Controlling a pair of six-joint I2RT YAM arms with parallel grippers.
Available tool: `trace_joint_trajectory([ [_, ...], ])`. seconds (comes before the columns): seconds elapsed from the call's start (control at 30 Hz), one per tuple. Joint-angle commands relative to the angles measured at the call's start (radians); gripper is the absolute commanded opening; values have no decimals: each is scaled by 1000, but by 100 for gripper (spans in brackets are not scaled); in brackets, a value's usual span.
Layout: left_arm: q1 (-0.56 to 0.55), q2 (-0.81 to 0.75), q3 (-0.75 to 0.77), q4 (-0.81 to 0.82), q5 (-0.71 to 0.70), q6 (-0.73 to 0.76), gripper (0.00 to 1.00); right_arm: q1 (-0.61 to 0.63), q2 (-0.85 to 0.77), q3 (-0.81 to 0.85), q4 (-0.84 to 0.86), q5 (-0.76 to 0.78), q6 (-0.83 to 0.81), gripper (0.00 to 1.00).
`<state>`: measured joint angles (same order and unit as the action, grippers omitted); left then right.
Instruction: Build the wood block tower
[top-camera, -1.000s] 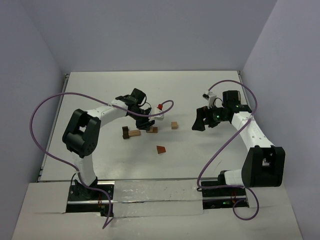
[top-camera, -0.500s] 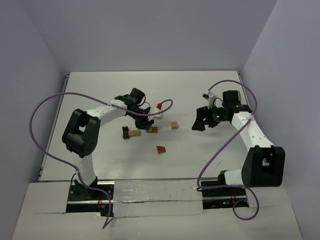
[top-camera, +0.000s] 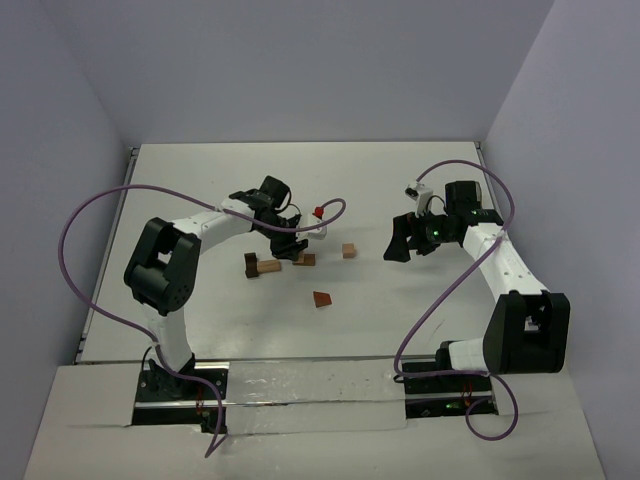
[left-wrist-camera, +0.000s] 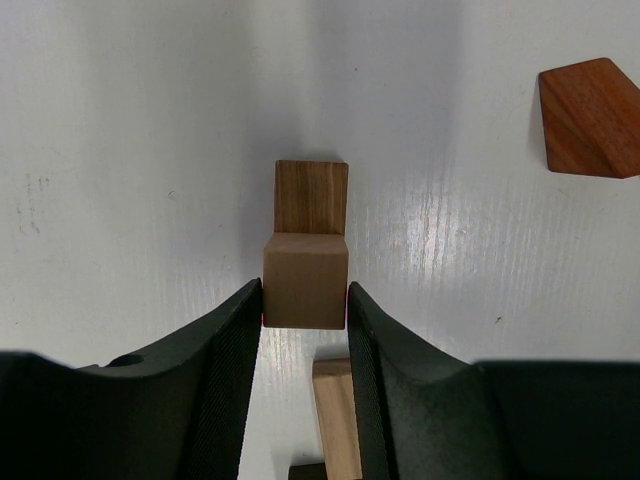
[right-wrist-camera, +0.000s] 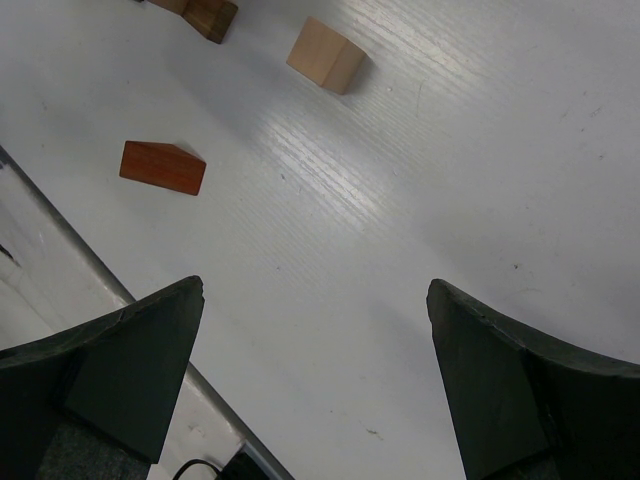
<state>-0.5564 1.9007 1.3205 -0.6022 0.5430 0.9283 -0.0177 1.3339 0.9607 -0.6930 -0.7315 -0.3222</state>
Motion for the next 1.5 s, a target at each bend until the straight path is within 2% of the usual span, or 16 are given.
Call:
trace_joint_trajectory([
  [0.0, 3, 0, 7, 16, 19, 10, 47, -5, 9, 3, 32, -22, 4, 100],
  [0.13, 1, 3, 8, 13, 14, 12, 51, -5, 8, 2, 32, -22, 3, 100],
  [0.47, 8, -65, 38, -52, 23, 32, 73, 1, 6, 17, 22, -8, -8, 100],
  [0.6, 48, -149, 74, -139, 87, 49, 83, 12, 9, 47, -6, 18, -38, 100],
  [0.73, 140, -262, 96, -216, 232, 43, 92, 55, 62, 145, -96, 61, -129, 100],
  [0.97, 266, -408, -39, -194, 375, -10, 95, 150, 233, 393, -260, 123, -347, 100],
  [1.1, 354, -447, -126, -201, 445, -17, 95, 243, 342, 469, -274, 170, -471, 99],
  [1.27, 409, -462, -172, -238, 503, 3, 95, 379, 424, 440, -219, 287, -596, 96],
  [1.47, 413, -501, -234, -159, 499, -35, 97, 471, 468, 380, -98, 366, -661, 95],
])
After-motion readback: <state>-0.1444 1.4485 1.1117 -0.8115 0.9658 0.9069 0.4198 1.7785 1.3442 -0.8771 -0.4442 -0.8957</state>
